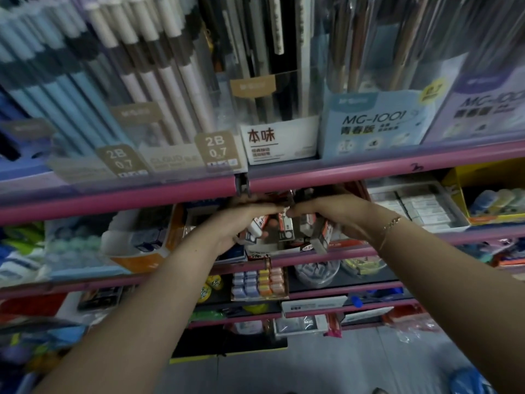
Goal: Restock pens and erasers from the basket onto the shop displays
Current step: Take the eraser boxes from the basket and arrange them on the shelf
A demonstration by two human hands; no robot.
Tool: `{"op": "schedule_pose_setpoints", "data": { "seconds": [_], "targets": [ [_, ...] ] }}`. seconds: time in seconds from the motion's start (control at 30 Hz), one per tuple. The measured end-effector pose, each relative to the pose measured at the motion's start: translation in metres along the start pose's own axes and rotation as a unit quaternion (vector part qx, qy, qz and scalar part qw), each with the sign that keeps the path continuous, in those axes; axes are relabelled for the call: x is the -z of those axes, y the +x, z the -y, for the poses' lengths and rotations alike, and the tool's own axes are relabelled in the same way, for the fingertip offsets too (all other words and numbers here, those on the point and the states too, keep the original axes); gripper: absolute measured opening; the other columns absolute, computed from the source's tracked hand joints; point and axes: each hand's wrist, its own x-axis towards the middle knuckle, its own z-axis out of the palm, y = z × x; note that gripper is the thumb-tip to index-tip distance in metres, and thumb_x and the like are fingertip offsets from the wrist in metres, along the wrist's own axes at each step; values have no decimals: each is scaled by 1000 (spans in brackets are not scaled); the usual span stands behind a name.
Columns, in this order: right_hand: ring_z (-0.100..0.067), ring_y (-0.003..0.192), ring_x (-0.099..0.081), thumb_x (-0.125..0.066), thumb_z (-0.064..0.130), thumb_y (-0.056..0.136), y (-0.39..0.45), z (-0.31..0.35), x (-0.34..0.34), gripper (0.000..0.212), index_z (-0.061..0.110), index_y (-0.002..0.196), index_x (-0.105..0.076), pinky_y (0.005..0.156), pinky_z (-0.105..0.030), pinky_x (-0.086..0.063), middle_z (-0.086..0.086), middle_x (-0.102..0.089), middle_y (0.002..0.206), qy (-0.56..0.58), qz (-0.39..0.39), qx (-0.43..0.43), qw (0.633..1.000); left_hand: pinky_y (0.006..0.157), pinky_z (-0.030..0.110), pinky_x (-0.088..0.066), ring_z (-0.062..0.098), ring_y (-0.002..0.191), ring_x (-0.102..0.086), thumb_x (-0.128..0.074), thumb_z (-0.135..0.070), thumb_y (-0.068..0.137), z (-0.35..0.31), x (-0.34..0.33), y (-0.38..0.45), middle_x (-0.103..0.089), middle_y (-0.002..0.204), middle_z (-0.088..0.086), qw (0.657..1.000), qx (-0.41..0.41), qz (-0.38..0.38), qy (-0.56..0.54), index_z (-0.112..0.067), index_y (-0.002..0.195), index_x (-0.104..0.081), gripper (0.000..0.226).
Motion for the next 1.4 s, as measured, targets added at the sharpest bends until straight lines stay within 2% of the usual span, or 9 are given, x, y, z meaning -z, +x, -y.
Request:
{"op": "schedule_pose_setpoints", "data": {
  "seconds": [0.13, 0.23, 0.37, 0.47, 0.67, 0.77, 0.87, 1.07, 1.4],
  "targets": [
    [-27, 78, -67, -83, 13, 62, 2, -5, -2, 43, 4, 101, -69, 62, -37, -58, -13, -72, 93, 78, -82, 17, 993, 78, 41, -47, 26, 86, -67, -81, -42, 63, 1, -8, 2, -73, 92, 6, 999, -29, -25, 7, -23, 108, -69, 50],
    [-21, 55, -62, -79, 7, 68, -2, -4, -3, 44, 3, 109, -64, 38, -22, -46, -9, -69, 73, 156, -117, 4, 981, 74, 29, -50, 17, 88, -67, -84, -43, 64, 2, -15, 1, -70, 97, 0, 994, -44, -44, 87, -20, 110, -63, 55],
    [-26, 53, -66, -75, 1, 71, -10, -4, -5, 36, -2, 105, -64, 59, -46, -57, -16, -71, 70, 249, -87, -45, 963, 57, 10, -47, 0, 66, -63, -77, -26, 78, 1, -24, 4, -66, 86, -11, 990, -75, -34, 116, -21, 99, -65, 25],
    [-28, 55, -65, -75, 0, 69, -12, -10, 4, 25, -2, 93, -68, 57, -40, -56, -18, -69, 73, 192, -117, -21, 974, 44, 14, -45, 5, 51, -60, -70, -16, 84, -4, -17, 7, -65, 76, 0, 993, -33, -23, 114, -14, 107, -63, 23],
    [-9, 50, -58, -75, 6, 69, -21, -27, 29, 23, 13, 89, -67, 42, -15, -40, -2, -64, 66, -64, -166, 60, 982, 45, 21, -44, 20, 62, -60, -63, -15, 88, -8, -18, 28, -67, 86, 11, 949, -12, -15, 315, -18, 106, -64, 18],
    [-18, 71, -64, -76, 15, 69, -27, -32, 28, 28, 15, 96, -68, 60, -23, -49, -5, -69, 81, -139, -155, 60, 976, 48, 25, -46, 28, 68, -63, -63, -13, 89, -7, -29, 36, -67, 85, 14, 937, 7, 9, 350, -15, 102, -68, 14],
    [-24, 85, -63, -76, 16, 70, -30, -32, 25, 42, 13, 109, -59, 68, -29, -51, -4, -65, 99, -144, -166, 76, 973, 43, 21, -42, 18, 55, -53, -64, -15, 89, -4, -37, 39, -60, 76, 4, 932, 11, 27, 362, -13, 106, -67, 17],
    [-9, 63, -60, -76, 22, 72, -30, -25, 20, 22, 23, 91, -65, 49, -17, -41, -1, -67, 85, -181, -157, 119, 964, 38, 17, -40, 8, 49, -48, -65, -18, 90, -4, -35, 30, -54, 65, -1, 925, -4, 56, 376, -15, 115, -65, 25],
    [-19, 111, -56, -59, 54, 81, 1, 18, 0, 44, 36, 120, -57, 96, -34, -46, 6, -61, 123, -534, -7, 174, 827, 66, 29, -45, 18, 72, -62, -71, -30, 83, -8, 2, 11, -71, 83, 8, 996, 47, 19, 74, -6, 99, -70, 29]
  ]
}}
